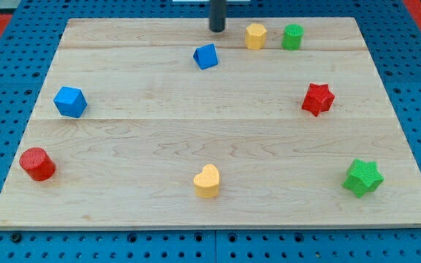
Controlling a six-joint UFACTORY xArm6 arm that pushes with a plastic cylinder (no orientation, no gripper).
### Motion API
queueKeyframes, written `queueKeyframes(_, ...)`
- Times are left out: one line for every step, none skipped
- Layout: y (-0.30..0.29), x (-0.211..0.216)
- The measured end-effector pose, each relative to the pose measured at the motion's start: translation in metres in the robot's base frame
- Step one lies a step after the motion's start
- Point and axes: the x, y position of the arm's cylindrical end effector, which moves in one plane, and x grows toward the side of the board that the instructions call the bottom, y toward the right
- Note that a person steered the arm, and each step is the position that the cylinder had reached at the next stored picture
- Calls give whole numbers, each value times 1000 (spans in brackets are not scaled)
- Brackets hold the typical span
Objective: Push blue triangle to the bottom right of hexagon
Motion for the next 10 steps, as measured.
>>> queueKeyframes(-8,40)
queueKeyframes(-22,56)
queueKeyframes(-29,70)
queueKeyframes(-23,95)
queueKeyframes(13,117)
queueKeyframes(44,125)
queueKeyframes(54,113)
queueKeyframes(52,97)
queueKeyframes(33,79)
queueKeyframes(32,70)
